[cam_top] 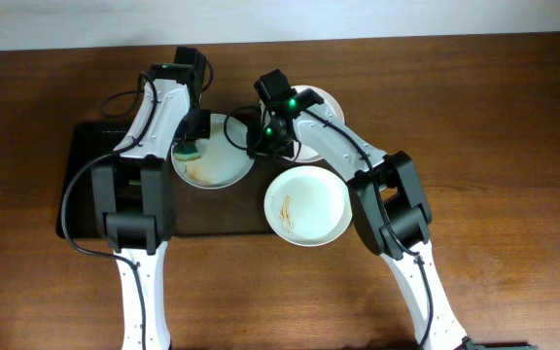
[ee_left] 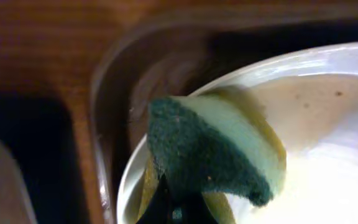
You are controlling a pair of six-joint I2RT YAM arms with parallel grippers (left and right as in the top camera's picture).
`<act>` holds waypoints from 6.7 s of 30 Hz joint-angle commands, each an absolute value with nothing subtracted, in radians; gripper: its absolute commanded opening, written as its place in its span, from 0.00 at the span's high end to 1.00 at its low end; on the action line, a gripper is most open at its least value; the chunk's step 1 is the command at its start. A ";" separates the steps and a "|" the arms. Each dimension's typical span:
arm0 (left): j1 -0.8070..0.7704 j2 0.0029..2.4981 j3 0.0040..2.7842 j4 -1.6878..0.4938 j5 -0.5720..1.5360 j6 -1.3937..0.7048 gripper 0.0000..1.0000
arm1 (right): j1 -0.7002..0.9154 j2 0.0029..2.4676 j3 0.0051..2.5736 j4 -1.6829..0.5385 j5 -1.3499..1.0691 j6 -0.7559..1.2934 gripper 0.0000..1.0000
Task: Clean dirty plates on tray and stack at the side
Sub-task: 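Scrub the left plate with the sponge while right gripper holds its rim, then lift the scrubbed plate with the right gripper and carry it right, then set the plate down on the table right of the tray, release, then grasp the front plate rim with the right gripper and pull it left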
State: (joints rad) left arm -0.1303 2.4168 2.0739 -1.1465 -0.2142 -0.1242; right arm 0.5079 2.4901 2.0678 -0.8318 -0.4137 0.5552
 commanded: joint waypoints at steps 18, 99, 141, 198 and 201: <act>-0.057 2.442 2.095 -1.400 -0.173 -0.159 0.99 | 0.516 2.511 2.020 -0.847 -0.381 0.556 0.96; 0.042 2.438 2.606 -1.558 0.056 -0.081 0.99 | 0.693 2.166 2.159 -1.280 0.628 0.479 0.96; 0.042 2.438 2.606 -1.546 0.057 -0.081 0.99 | -0.167 1.959 2.029 -1.385 -0.068 0.369 0.96; 0.020 2.438 2.606 -1.515 0.064 -0.081 0.99 | 0.289 1.920 1.423 -1.139 -0.153 0.455 0.41; 0.020 2.438 2.606 -1.515 0.064 -0.081 0.99 | 0.290 1.920 1.340 -1.038 -0.184 0.466 0.53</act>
State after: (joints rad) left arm 0.0200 2.4519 2.5847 -1.5150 0.0532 -0.0944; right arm 0.2817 1.9343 1.3872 -1.0904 -0.1802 0.4450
